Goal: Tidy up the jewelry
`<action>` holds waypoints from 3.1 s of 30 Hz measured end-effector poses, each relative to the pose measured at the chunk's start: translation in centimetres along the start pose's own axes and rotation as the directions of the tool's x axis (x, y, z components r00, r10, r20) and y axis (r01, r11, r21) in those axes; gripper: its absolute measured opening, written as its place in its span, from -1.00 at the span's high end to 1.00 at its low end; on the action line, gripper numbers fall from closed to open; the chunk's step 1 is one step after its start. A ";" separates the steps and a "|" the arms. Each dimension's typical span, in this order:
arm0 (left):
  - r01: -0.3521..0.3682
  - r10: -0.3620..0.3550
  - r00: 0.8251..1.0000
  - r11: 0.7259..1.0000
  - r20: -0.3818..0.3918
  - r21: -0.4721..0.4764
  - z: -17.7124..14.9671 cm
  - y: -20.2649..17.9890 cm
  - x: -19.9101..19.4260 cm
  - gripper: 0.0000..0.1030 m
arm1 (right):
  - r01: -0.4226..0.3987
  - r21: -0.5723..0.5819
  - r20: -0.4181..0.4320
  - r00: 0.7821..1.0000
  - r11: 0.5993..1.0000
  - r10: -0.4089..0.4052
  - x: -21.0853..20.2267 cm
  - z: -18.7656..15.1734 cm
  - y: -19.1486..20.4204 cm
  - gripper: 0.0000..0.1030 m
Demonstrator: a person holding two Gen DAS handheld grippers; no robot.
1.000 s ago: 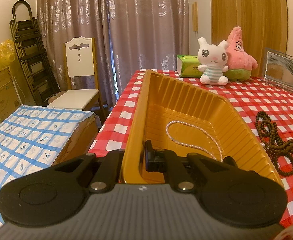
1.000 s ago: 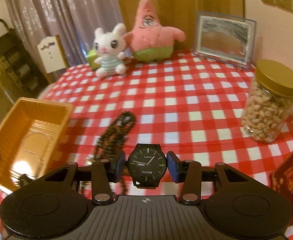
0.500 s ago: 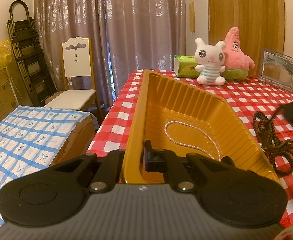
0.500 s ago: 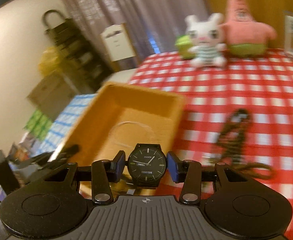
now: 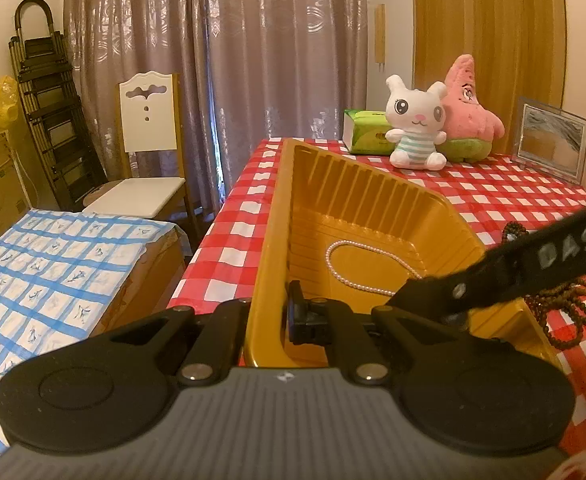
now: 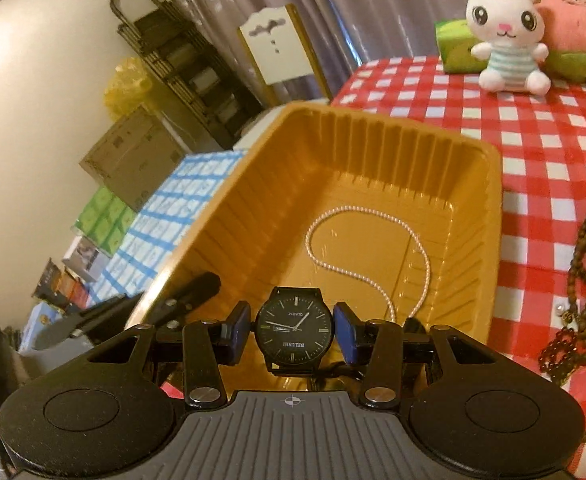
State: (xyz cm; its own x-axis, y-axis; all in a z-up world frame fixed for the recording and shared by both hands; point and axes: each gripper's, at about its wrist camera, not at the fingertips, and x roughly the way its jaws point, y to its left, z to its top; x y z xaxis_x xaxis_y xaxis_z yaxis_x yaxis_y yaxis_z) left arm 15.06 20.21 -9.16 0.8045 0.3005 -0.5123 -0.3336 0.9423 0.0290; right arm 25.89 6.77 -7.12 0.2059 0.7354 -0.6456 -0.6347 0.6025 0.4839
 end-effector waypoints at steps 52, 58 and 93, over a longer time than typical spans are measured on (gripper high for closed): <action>-0.054 0.054 0.998 0.999 -0.021 0.008 -0.4 -0.6 0.7 0.89 | 0.342 0.004 0.031 0.939 0.940 -0.342 -11.2 -5.2 -12.9 0.45; -0.060 0.060 0.998 0.998 -0.022 0.003 -0.3 -0.5 1.0 0.87 | 0.315 -0.044 0.030 0.949 0.948 -0.314 -7.8 -3.4 -12.5 0.73; -0.027 0.027 0.999 1.000 -0.032 -0.009 0.5 0.3 3.3 0.82 | 0.389 -0.440 0.046 0.910 0.809 -0.413 -0.1 -2.3 -11.6 0.77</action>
State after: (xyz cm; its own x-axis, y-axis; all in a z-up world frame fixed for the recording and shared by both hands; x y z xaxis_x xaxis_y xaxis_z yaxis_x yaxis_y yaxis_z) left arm 17.84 21.52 -10.43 0.7792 0.3208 -0.5384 -0.3595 0.9325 0.0353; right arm 31.52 -0.98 -14.03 0.4837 0.4347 -0.7597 -0.7610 0.6376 -0.1196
